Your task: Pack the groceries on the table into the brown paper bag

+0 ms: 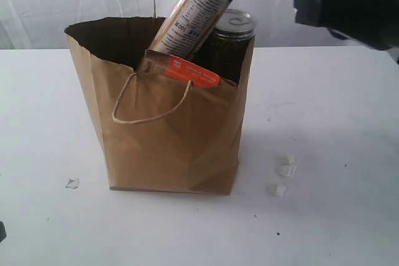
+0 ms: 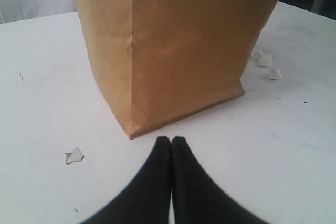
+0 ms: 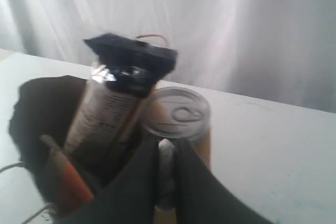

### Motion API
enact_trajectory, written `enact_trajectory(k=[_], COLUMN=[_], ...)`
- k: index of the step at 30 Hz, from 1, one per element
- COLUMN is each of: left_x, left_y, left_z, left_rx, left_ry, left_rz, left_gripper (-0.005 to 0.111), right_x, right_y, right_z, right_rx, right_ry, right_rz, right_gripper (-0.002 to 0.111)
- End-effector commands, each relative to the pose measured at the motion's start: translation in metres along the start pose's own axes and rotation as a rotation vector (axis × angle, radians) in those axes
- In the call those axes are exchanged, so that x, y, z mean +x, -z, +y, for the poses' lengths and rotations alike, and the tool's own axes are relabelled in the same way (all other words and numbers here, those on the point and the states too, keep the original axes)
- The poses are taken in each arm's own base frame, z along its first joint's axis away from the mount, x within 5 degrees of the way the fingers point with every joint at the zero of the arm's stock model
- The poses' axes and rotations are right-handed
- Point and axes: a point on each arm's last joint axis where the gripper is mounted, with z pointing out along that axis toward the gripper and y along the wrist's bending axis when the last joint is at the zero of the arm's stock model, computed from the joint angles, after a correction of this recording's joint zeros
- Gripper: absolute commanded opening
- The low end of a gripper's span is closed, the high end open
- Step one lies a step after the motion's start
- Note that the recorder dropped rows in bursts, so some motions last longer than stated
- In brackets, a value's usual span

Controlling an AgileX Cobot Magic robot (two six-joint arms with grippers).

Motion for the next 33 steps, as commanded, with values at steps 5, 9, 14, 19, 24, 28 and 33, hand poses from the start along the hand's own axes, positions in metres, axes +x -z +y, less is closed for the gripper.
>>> enact_trajectory(k=[5, 9, 14, 19, 24, 28, 33], left_x=[0.001, 0.001, 0.001, 0.001, 0.001, 0.001, 0.001], left_y=[0.000, 0.000, 0.000, 0.000, 0.000, 0.000, 0.000], left_z=[0.000, 0.000, 0.000, 0.000, 0.000, 0.000, 0.000], left_rx=[0.003, 0.003, 0.003, 0.003, 0.003, 0.003, 0.003], left_ry=[0.006, 0.006, 0.006, 0.006, 0.006, 0.006, 0.006], left_rz=[0.001, 0.001, 0.001, 0.001, 0.001, 0.001, 0.001], left_gripper=[0.000, 0.000, 0.000, 0.000, 0.000, 0.000, 0.000], right_x=[-0.004, 0.008, 0.019, 0.019, 0.016, 0.015, 0.004], right_y=[-0.017, -0.033, -0.053, -0.059, -0.059, -0.053, -0.027], right_z=[0.035, 0.038, 0.037, 0.037, 0.036, 0.037, 0.036], right_rx=[-0.151, -0.156, -0.142, -0.133, -0.130, -0.136, -0.146], right_ry=[0.077, 0.080, 0.081, 0.079, 0.077, 0.089, 0.169], right_rz=[0.001, 0.068, 0.120, 0.093, 0.063, 0.071, 0.048], right_gripper=[0.000, 0.000, 0.005, 0.048, 0.053, 0.053, 0.052])
